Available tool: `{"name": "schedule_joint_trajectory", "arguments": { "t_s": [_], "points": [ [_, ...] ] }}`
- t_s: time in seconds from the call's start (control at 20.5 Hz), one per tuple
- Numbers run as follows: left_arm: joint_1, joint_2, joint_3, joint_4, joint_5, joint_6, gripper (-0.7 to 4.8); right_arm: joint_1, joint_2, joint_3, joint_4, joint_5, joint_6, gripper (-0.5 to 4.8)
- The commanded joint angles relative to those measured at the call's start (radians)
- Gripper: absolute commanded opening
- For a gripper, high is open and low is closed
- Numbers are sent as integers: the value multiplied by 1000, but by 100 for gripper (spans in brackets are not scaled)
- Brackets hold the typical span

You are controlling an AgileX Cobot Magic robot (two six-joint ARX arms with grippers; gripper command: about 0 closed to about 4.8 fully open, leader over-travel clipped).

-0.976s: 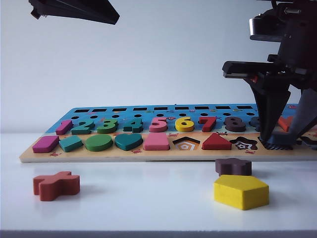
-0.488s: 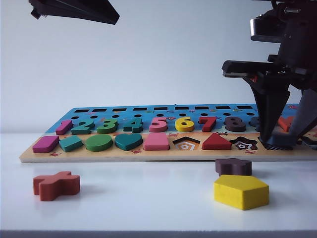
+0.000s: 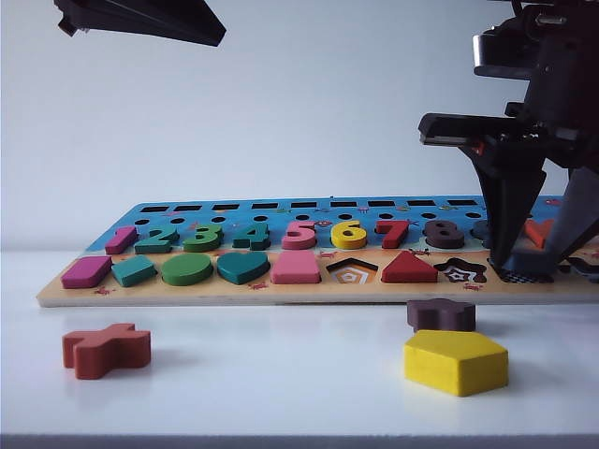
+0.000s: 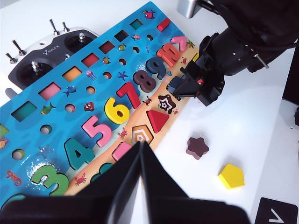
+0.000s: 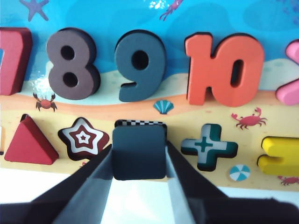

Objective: Insert the cube into the slot.

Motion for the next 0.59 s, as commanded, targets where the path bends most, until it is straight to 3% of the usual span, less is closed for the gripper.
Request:
{"name": "schedule_joint_trajectory", "arguments": {
  "t_s": [0.05, 0.29, 0.59],
  "points": [
    [-1, -2, 4, 11, 8, 4, 10, 1, 0, 3, 35, 5, -1, 165],
    [-1, -2, 4, 11, 8, 4, 10, 1, 0, 3, 35, 4, -1, 221],
    [-1, -2, 4, 11, 8, 4, 10, 1, 0, 3, 35, -3, 0, 222]
  ]
}}
